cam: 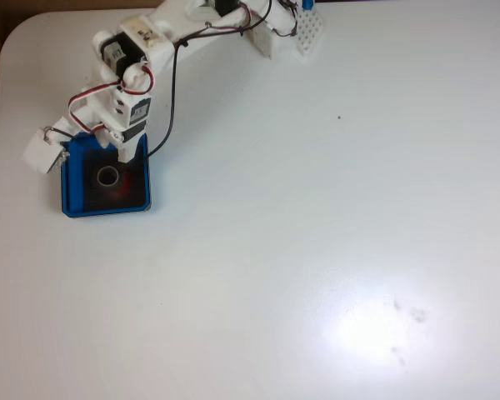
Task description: Pick the red roll and drop it in the blue box
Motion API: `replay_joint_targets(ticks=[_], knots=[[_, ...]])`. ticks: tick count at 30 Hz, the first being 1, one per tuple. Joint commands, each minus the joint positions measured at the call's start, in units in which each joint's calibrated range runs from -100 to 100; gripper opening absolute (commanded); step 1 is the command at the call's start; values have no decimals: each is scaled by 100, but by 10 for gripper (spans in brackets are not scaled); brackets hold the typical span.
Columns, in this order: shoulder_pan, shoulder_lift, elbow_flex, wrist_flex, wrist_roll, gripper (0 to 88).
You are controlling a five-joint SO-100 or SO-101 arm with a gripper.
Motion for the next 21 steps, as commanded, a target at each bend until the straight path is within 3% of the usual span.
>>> replay_joint_targets(ticks=[1,10,21], knots=[[-34,-903,596,-34,-9,163],[-131,-2550,2195,-141,-9,163],[-131,-4273,5492,-2790,-9,163]])
